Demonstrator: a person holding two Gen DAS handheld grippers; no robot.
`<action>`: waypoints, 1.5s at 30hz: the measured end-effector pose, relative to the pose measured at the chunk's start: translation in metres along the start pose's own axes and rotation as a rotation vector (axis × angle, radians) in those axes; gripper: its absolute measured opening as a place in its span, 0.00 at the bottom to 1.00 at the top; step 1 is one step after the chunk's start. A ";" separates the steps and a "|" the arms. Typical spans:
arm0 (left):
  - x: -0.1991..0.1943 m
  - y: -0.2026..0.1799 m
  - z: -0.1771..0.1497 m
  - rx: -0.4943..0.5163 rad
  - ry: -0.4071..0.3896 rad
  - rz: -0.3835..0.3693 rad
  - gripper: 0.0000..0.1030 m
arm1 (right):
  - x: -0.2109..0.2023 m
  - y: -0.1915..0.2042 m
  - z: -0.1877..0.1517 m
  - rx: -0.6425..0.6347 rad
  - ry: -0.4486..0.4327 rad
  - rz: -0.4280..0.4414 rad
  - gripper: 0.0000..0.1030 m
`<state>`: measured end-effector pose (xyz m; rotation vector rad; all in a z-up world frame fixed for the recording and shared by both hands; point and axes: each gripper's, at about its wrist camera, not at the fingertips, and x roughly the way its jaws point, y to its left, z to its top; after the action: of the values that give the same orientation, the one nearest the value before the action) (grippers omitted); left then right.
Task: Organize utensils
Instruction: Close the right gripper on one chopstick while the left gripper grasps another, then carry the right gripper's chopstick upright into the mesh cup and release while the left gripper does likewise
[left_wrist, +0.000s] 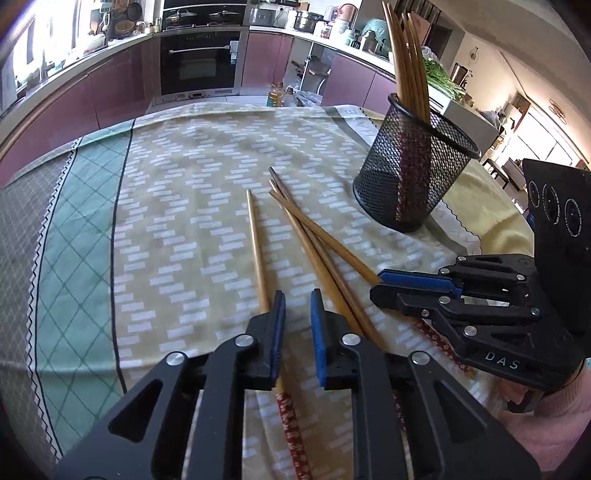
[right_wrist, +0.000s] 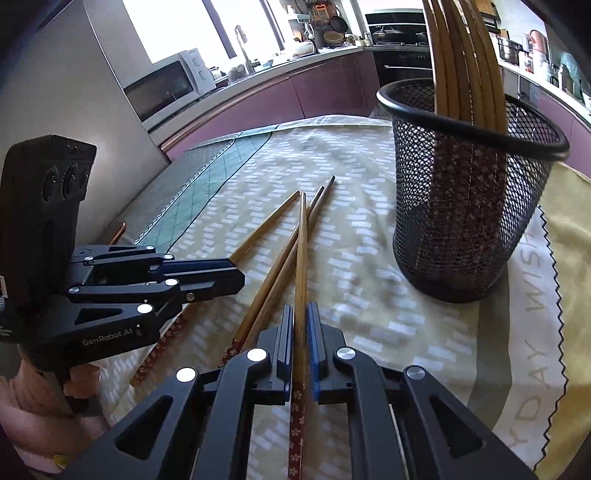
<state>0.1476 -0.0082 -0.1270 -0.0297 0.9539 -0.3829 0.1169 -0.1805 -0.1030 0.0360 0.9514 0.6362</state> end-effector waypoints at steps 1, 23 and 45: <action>-0.002 0.000 0.001 0.002 -0.008 -0.001 0.14 | 0.001 0.001 0.001 -0.003 0.001 -0.002 0.08; 0.008 -0.004 0.013 0.040 -0.006 0.101 0.07 | -0.014 0.001 0.009 -0.032 -0.053 -0.020 0.05; -0.121 -0.029 0.044 0.058 -0.256 -0.197 0.07 | -0.121 -0.031 0.034 0.010 -0.347 -0.019 0.06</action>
<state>0.1113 -0.0009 -0.0008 -0.1181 0.6884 -0.5738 0.1080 -0.2605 -0.0018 0.1417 0.6184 0.5841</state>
